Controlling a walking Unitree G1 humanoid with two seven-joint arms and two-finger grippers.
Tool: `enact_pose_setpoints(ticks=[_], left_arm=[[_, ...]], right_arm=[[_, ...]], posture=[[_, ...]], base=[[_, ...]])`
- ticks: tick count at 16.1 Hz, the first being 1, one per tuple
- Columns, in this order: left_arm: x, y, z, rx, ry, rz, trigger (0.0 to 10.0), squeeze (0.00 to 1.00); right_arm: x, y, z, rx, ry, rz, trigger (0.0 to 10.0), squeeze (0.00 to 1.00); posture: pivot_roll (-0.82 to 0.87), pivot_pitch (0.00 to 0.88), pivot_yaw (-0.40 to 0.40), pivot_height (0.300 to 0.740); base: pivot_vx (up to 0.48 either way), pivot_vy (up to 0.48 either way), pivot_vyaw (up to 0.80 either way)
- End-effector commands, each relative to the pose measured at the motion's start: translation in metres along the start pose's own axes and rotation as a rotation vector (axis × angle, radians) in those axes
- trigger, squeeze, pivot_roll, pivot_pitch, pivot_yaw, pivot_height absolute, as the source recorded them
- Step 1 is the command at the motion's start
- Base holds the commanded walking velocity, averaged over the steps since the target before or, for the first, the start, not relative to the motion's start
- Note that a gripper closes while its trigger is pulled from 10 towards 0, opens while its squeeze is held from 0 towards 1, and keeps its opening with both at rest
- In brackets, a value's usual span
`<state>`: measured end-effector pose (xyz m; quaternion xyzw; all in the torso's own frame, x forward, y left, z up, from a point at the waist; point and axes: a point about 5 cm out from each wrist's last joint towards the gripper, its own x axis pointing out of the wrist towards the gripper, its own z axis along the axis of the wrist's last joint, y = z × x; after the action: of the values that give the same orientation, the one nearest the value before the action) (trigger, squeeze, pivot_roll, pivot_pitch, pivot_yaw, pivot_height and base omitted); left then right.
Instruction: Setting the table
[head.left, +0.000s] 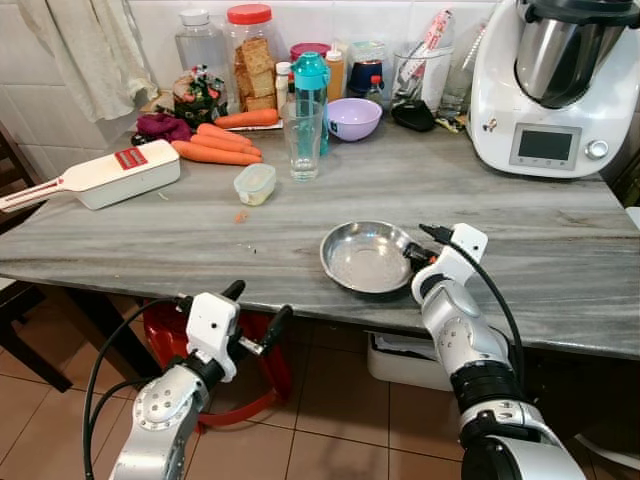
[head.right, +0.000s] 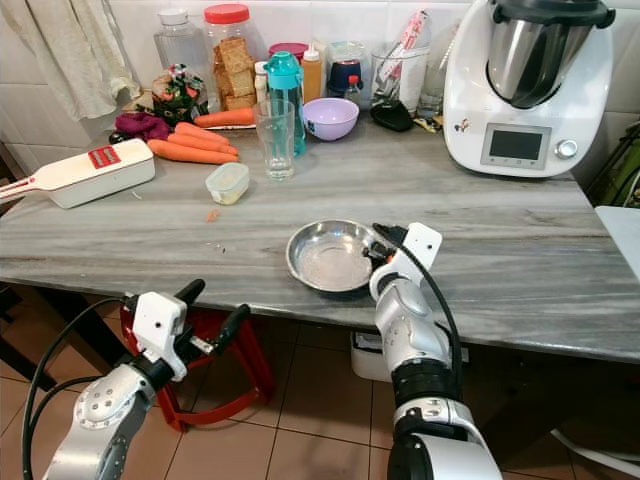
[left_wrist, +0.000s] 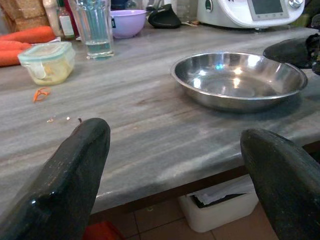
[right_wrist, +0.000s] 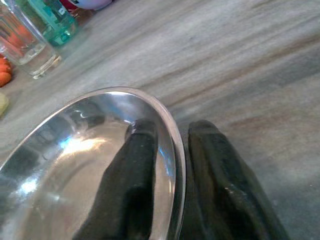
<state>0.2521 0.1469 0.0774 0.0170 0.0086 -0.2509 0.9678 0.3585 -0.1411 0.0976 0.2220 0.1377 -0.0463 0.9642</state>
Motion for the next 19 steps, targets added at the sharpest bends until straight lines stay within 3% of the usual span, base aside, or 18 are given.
enact_pose_setpoints(ticks=[1,3,7,10,11,14,17,18,19], left_arm=[[0.000,-0.002,0.003,0.009,-0.007,-0.016,10.0,0.00],[0.000,-0.002,0.003,0.009,-0.006,-0.020,10.0,0.00],[0.000,0.001,0.005,0.017,-0.009,-0.015,10.0,0.00],[0.001,0.000,0.005,0.015,-0.008,-0.018,10.0,0.00],[0.003,-0.001,0.005,0.012,-0.010,-0.019,10.0,0.00],[0.006,-0.001,0.006,0.011,-0.017,-0.001,10.0,0.00],[0.010,0.004,0.007,0.038,-0.027,0.081,10.0,0.00],[0.009,0.008,0.008,0.075,-0.035,0.131,10.0,0.00],[0.008,0.009,0.006,0.082,-0.029,0.151,10.0,0.00]], right_arm=[[0.001,0.005,0.003,0.004,-0.002,0.018,10.0,1.00],[0.001,0.004,0.003,0.005,-0.009,0.016,10.0,1.00],[-0.012,0.010,0.029,-0.080,-0.200,0.054,10.0,1.00],[-0.033,0.011,0.042,-0.232,-0.363,0.072,10.0,1.00],[-0.042,0.009,0.042,-0.291,-0.405,0.080,10.0,1.00],[-0.056,0.000,0.036,-0.344,-0.432,0.072,10.0,1.00],[-0.083,-0.015,0.025,-0.416,-0.449,0.062,10.0,1.00],[-0.096,-0.017,0.021,-0.503,-0.470,0.090,10.0,1.00],[-0.100,-0.019,0.017,-0.527,-0.467,0.096,10.0,1.00]], posture=[[0.04,0.000,0.043,0.740],[0.05,0.000,0.045,0.740],[0.05,0.000,0.049,0.740],[0.05,0.000,0.049,0.740],[0.05,0.000,0.049,0.740],[0.04,0.000,0.049,0.740],[0.03,0.000,0.045,0.740],[0.03,0.000,0.045,0.740],[0.02,0.000,0.045,0.740]], base=[[0.000,0.000,0.00],[0.000,0.000,0.00],[0.000,0.000,0.00],[0.000,0.000,0.00],[0.000,0.000,0.00],[0.000,0.000,0.00],[0.000,0.000,0.00],[0.000,0.000,0.00],[0.000,0.000,0.00]])
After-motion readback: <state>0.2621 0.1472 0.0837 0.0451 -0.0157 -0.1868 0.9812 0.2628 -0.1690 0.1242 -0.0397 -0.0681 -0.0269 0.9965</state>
